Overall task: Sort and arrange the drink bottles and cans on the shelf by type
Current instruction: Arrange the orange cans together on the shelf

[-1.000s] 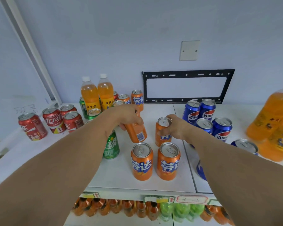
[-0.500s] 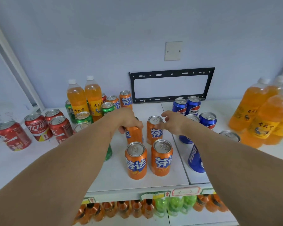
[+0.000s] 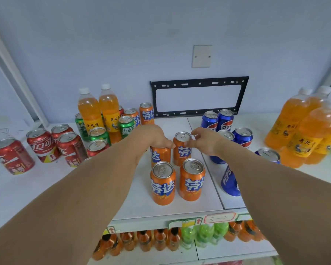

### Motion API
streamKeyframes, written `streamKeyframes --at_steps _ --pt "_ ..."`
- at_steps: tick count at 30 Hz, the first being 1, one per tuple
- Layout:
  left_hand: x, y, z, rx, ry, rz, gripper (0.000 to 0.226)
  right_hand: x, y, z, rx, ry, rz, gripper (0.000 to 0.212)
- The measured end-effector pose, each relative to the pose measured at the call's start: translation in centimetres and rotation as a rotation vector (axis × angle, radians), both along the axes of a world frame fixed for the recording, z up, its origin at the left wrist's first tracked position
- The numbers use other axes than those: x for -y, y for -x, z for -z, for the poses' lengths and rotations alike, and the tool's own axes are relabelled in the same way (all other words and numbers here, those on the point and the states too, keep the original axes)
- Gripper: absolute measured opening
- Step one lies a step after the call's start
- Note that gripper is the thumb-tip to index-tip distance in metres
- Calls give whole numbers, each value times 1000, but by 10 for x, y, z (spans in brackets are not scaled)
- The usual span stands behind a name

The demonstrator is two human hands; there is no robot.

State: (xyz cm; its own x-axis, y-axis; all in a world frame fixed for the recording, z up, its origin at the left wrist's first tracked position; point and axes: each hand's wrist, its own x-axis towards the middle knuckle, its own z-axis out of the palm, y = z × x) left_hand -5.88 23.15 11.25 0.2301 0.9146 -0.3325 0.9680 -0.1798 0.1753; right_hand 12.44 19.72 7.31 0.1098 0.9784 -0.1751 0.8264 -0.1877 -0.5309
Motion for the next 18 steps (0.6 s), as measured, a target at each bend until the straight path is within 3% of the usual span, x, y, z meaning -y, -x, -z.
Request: streamKeyframes --at_steps 4,10,13,18 --pt "-6 25 -12 78 -98 -20 62 -10 12 -22 53 -60 -19 57" --pt "-32 58 -17 31 -316 -88 35 -45 34 -46 151 -123 -100 52" --pt "-49 69 -17 17 -393 -140 33 -76 42 -53 153 -134 -152 44" --pt "-86 76 -14 30 -438 -195 41 -143 56 -49 68 -113 -229 50"
